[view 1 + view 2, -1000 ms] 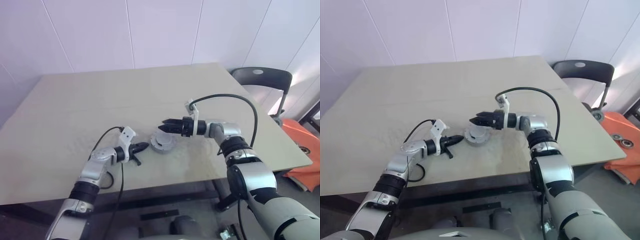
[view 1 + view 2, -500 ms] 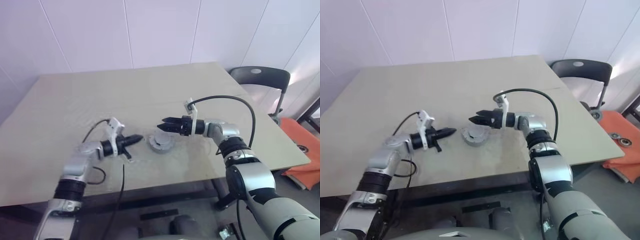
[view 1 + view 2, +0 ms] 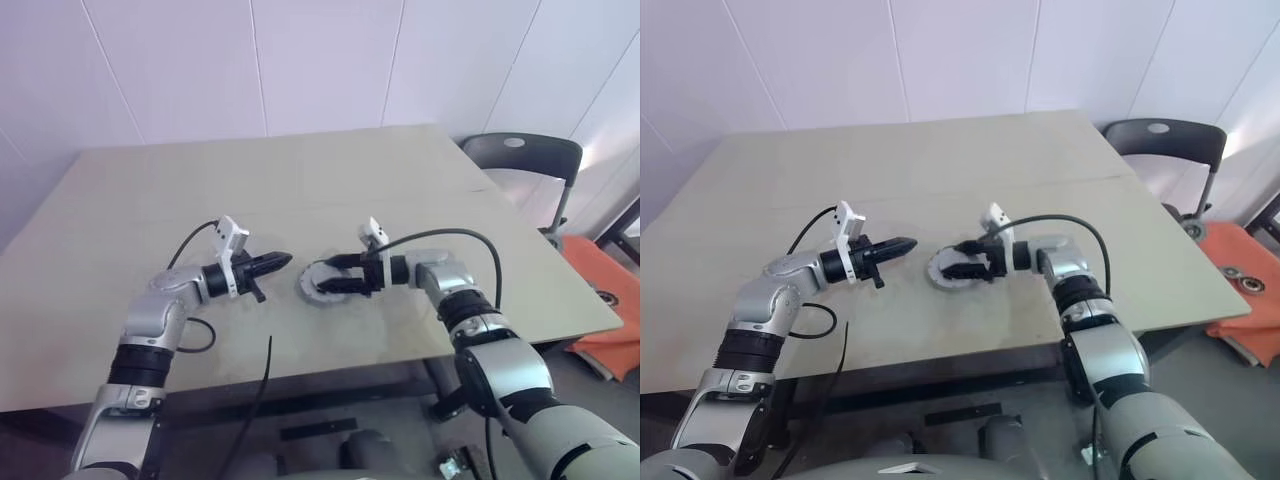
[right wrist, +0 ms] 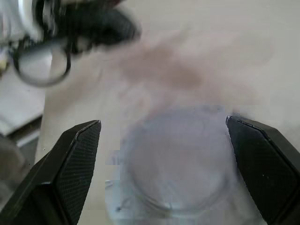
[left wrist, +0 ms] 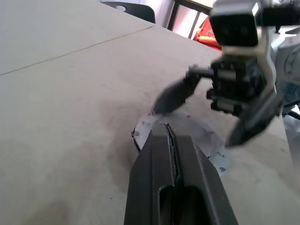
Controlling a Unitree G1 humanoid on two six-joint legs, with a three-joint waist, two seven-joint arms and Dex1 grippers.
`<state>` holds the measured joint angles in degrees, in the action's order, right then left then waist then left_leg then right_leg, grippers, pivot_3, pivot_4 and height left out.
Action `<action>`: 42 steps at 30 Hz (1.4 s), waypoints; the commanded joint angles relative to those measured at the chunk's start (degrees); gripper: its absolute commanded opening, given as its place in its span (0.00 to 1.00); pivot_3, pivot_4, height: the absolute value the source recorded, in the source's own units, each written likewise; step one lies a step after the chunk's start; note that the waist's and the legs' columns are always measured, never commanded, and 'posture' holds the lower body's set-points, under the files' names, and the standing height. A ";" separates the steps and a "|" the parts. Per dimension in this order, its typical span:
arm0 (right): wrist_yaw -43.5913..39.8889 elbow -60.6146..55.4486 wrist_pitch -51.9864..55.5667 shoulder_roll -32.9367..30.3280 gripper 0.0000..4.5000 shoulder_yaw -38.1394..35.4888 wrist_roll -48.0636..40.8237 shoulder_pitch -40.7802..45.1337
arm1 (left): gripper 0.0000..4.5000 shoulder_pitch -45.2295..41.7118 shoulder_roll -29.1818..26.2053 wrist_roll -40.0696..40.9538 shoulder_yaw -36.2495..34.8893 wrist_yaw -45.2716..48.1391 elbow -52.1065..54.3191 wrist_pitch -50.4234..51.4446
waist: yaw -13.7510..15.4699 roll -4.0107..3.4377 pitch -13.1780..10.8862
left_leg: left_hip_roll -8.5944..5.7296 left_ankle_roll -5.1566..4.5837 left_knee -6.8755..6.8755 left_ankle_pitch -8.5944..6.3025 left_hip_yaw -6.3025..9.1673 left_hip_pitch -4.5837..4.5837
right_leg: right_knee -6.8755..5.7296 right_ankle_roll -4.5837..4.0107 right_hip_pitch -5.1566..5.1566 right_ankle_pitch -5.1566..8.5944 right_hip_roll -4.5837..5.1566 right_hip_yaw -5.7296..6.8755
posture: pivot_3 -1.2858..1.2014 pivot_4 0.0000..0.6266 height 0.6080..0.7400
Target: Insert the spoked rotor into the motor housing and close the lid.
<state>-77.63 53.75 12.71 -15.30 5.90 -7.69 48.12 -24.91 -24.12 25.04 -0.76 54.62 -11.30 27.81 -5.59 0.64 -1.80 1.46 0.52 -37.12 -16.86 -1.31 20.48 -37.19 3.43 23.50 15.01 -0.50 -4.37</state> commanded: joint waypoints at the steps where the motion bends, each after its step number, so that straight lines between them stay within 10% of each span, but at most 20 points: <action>1: -2.55 -8.55 -3.57 -1.27 0.99 2.41 0.98 -0.73 | 0.00 -0.38 -1.06 -0.44 -1.24 -0.52 0.72 -1.56 | -0.04 0.00 0.00 | 0.00 0.00 0.00 0.00 0.00 -0.02 | -0.01 0.00 0.00 0.00 0.00 -0.01 | 0.52 0.00 1.00; 25: 11.79 -36.93 3.56 -4.01 0.99 3.99 -1.60 -14.55 | 0.00 0.69 0.93 -1.66 -0.13 -1.48 -0.78 -3.35 | 0.22 0.05 -0.01 | -0.05 0.00 -0.04 0.00 0.03 -0.02 | -0.01 0.01 -0.05 0.01 0.07 0.03 | 0.52 0.00 1.00; 42: 21.69 -29.71 -2.34 0.02 0.99 4.31 0.19 -13.38 | 0.00 0.89 0.30 -1.87 -0.21 -1.24 -0.68 -2.83 | 0.22 0.07 -0.02 | -0.07 0.00 -0.06 0.00 0.02 -0.03 | -0.01 0.04 -0.07 0.02 0.03 0.01 | 0.52 0.00 1.00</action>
<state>-56.11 24.20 11.56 -15.35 10.40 -7.53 32.88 -23.29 -23.34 23.11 -0.66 53.00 -13.13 25.48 -5.37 0.71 -1.82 1.39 0.52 -37.18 -16.85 -1.28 20.44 -37.20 3.46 23.43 15.03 -0.47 -4.36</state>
